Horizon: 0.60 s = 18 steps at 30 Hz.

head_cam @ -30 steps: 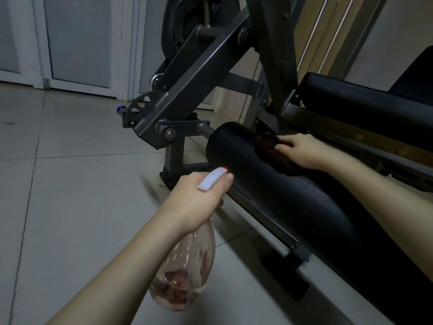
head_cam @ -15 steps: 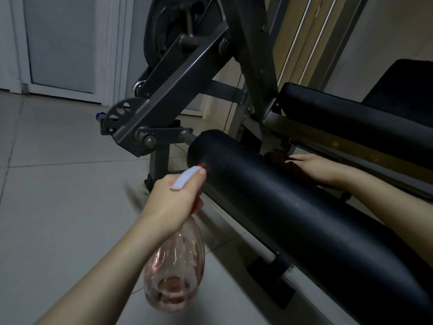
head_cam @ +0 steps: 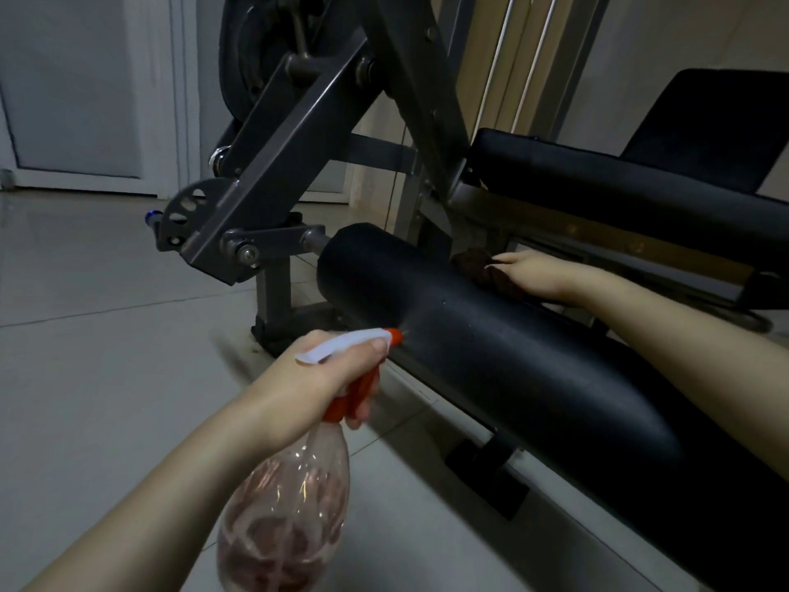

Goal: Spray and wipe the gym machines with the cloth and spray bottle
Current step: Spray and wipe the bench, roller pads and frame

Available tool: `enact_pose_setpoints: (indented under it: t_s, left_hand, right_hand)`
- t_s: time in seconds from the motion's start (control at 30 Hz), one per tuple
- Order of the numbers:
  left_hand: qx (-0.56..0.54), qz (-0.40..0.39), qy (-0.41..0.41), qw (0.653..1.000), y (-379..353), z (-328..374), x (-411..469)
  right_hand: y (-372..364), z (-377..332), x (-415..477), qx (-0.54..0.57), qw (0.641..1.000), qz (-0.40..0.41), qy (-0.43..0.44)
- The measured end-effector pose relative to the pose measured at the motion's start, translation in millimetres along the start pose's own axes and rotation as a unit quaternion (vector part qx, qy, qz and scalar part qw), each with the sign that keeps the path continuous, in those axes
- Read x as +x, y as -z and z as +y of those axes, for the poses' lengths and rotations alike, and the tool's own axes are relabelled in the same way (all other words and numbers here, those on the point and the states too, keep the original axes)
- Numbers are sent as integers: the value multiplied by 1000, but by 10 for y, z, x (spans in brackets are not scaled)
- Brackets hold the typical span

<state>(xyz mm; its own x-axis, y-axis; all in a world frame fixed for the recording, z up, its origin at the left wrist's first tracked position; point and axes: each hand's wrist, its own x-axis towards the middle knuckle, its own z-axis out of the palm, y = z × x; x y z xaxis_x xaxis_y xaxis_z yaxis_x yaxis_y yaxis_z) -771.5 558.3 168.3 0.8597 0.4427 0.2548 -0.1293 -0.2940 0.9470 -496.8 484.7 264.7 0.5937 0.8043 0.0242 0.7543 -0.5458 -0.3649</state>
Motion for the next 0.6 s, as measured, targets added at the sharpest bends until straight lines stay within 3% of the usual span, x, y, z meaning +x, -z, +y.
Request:
enact_pose_setpoints:
  t_s: [0.2, 0.33, 0.53, 0.6]
  left_hand:
    - [4, -1, 52, 999, -84, -119, -18]
    - [24, 34, 26, 999, -74, -218, 2]
    - [38, 66, 5, 997, 23, -215, 40]
    - [50, 66, 7, 997, 36, -177, 6]
  right_hand:
    - [4, -6, -40, -18, 1000, 2, -3]
    - [-14, -68, -206, -46, 998, 35, 19]
    - [-404, -455, -262, -185, 965, 140, 122]
    - [-566, -610, -103, -209, 956, 168, 121]
